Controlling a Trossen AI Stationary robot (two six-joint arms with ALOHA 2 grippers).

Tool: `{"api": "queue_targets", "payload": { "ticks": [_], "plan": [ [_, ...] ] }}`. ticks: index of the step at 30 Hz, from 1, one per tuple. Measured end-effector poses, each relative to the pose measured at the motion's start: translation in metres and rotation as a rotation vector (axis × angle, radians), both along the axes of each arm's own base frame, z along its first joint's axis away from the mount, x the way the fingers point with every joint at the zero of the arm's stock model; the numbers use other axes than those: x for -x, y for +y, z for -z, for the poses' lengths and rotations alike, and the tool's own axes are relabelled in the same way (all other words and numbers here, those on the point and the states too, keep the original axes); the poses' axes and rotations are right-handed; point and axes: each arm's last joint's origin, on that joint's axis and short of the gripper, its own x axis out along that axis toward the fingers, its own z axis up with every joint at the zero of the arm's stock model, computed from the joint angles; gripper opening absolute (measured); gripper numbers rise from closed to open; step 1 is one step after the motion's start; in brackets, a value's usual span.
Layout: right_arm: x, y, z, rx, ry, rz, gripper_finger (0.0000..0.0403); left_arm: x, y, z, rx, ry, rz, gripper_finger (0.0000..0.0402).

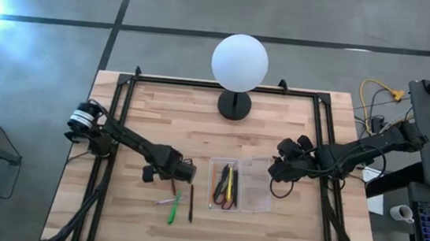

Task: Pick & place school supplies into a supply box
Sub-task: Put the brown pen into the transparent supply box

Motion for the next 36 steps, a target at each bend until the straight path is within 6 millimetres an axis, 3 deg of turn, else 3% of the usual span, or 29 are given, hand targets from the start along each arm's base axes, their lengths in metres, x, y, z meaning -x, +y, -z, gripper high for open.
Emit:
{"api": "queue_targets", "payload": {
  "ticks": [6, 15, 18, 22, 29, 31, 36],
  "plan": [
    [0.000, 0.000, 0.000, 0.000, -0.001, 0.000, 0.0176, -0.016, 0.003, -0.019, -0.122, -0.120, 0.057, 0.0012],
    [-0.001, 0.000, 0.000, -0.003, -0.008, 0.000, 0.0176, -0.067, 0.000, -0.102, -0.334, -0.492, 0.145, 0.0012],
    [-0.001, 0.000, 0.000, -0.004, -0.013, 0.001, 0.0176, -0.085, -0.002, -0.117, -0.363, -0.539, 0.198, 0.0012],
    [-0.002, 0.001, -0.001, -0.007, -0.021, 0.000, 0.0176, -0.116, -0.004, -0.106, -0.367, -0.544, 0.262, 0.0012],
    [-0.003, 0.001, -0.001, -0.010, -0.029, 0.001, 0.0176, -0.163, -0.008, -0.065, -0.212, -0.461, 0.328, 0.0022],
    [-0.003, 0.001, -0.001, -0.011, -0.031, 0.001, 0.0176, -0.166, -0.012, -0.060, -0.188, -0.399, 0.333, 0.0023],
    [-0.004, 0.001, -0.001, -0.016, -0.048, 0.000, 0.0176, -0.156, -0.019, -0.075, -0.181, -0.240, 0.322, 0.0024]
  ]
}}
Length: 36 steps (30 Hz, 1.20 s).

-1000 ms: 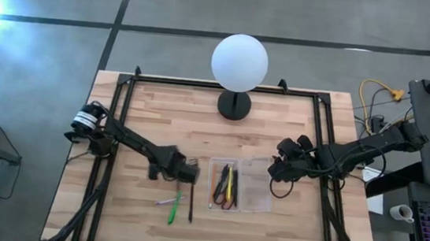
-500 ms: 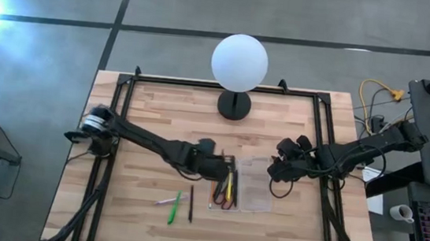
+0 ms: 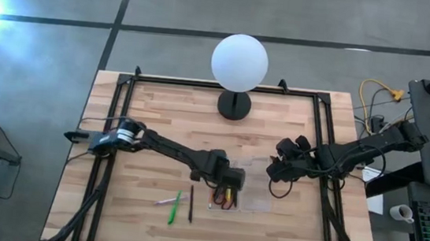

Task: Pick & place school supplies into a supply box
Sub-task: Put the brown pen into the transparent supply box, then put the green pen into the transparent supply box

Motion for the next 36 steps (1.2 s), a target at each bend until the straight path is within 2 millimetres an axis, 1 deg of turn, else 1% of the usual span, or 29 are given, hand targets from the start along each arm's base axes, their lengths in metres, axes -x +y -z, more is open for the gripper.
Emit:
{"api": "queue_targets", "payload": {
  "ticks": [3, 6, 10, 13, 15, 17, 19, 21, 23, 28, 32, 36],
  "plan": [
    [0.000, 0.000, 0.000, 0.000, -0.001, 0.000, 0.0176, 0.007, -0.003, -0.010, -0.023, 0.071, 0.030, 0.0032],
    [0.000, 0.000, 0.000, -0.001, -0.002, 0.000, 0.0176, 0.007, -0.010, -0.019, -0.033, 0.057, 0.084, 0.0056],
    [0.000, 0.000, 0.000, -0.001, -0.002, 0.000, 0.0176, 0.004, -0.015, -0.019, -0.022, 0.007, 0.094, 0.0101],
    [0.000, 0.000, 0.000, -0.001, -0.003, 0.000, 0.0176, 0.006, -0.015, -0.017, -0.025, 0.025, 0.096, 0.0127],
    [0.000, 0.000, 0.000, -0.001, -0.003, 0.000, 0.0176, 0.012, -0.016, -0.022, -0.035, 0.060, 0.108, 0.0136],
    [0.000, 0.000, 0.000, -0.001, -0.004, 0.000, 0.0176, 0.023, -0.018, -0.031, -0.044, 0.094, 0.118, 0.0139],
    [0.000, 0.000, 0.000, -0.001, -0.004, 0.000, 0.0176, 0.034, -0.027, -0.042, -0.049, 0.116, 0.148, 0.0140],
    [0.000, 0.000, 0.000, -0.001, -0.004, 0.000, 0.0176, 0.044, -0.038, -0.046, -0.037, 0.154, 0.193, 0.0140],
    [0.000, 0.000, 0.000, -0.001, -0.004, 0.000, 0.0176, 0.053, -0.050, -0.044, 0.016, 0.205, 0.239, 0.0140],
    [0.000, 0.000, 0.000, -0.001, -0.004, 0.000, 0.0176, 0.072, -0.086, -0.027, 0.137, 0.300, 0.334, 0.0140],
    [0.000, 0.000, 0.000, -0.002, -0.005, 0.000, 0.0176, 0.087, -0.105, -0.012, 0.183, 0.369, 0.269, 0.0141],
    [0.000, 0.000, 0.000, -0.001, -0.004, 0.000, 0.0176, 0.093, -0.116, -0.003, 0.189, 0.363, 0.256, 0.0141]
  ]
}}
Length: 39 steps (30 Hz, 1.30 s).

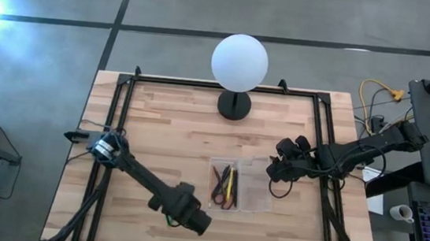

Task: Pick & place school supplies into a supply box
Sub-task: Put the green pen into the transparent supply box

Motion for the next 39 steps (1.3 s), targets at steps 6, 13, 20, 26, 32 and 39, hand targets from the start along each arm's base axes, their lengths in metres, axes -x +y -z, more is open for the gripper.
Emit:
{"api": "queue_targets", "payload": {
  "ticks": [6, 13, 20, 26, 32, 39],
  "plan": [
    [0.000, 0.000, 0.000, 0.000, 0.000, 0.000, 0.0176, 0.007, 0.002, 0.029, 0.001, 0.043, -0.028, 0.0141],
    [0.000, 0.000, 0.000, 0.000, 0.000, 0.000, 0.0176, 0.014, 0.009, 0.053, -0.016, 0.083, -0.042, 0.0139],
    [0.000, 0.000, 0.000, 0.000, 0.000, 0.000, 0.0176, 0.013, 0.015, 0.067, 0.027, 0.040, -0.047, 0.0073],
    [0.000, 0.000, 0.000, 0.000, 0.000, 0.000, 0.0176, 0.011, 0.017, 0.050, 0.016, -0.027, -0.054, 0.0024],
    [0.000, 0.000, 0.000, 0.000, 0.000, 0.000, 0.0176, -0.003, 0.025, -0.021, -0.063, -0.412, -0.254, 0.0024],
    [0.000, 0.000, 0.000, -0.002, -0.004, 0.000, 0.0176, -0.058, 0.072, -0.024, -0.132, -0.738, -0.386, 0.0026]
  ]
}}
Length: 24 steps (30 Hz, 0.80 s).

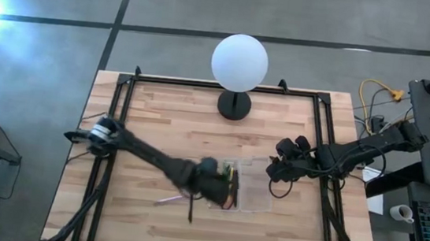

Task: Pick & place school supplies into a supply box
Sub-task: Put the green pen into the transparent supply box, then put the purple pen into the transparent supply box

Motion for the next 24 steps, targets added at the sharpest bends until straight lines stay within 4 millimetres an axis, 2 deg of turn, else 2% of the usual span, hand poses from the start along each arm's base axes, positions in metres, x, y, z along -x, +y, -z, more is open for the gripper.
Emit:
{"api": "queue_targets", "payload": {
  "ticks": [3, 8, 14, 21, 24],
  "plan": [
    [-0.001, 0.000, 0.000, -0.002, -0.007, 0.000, 0.0176, -0.012, 0.023, 0.015, -0.029, 0.039, -0.027, 0.0037],
    [-0.001, 0.000, 0.000, -0.004, -0.011, 0.000, 0.0176, -0.012, 0.036, 0.025, 0.011, 0.122, 0.013, 0.0046],
    [-0.001, 0.000, -0.001, -0.004, -0.013, 0.000, 0.0176, -0.011, 0.029, 0.026, 0.063, 0.132, 0.026, 0.0061],
    [-0.001, 0.000, -0.001, -0.005, -0.015, 0.000, 0.0176, -0.007, 0.015, 0.025, 0.069, 0.131, 0.053, 0.0133],
    [-0.001, 0.000, -0.001, -0.006, -0.017, 0.000, 0.0176, -0.001, 0.004, 0.022, 0.056, 0.148, 0.123, 0.0160]
  ]
}}
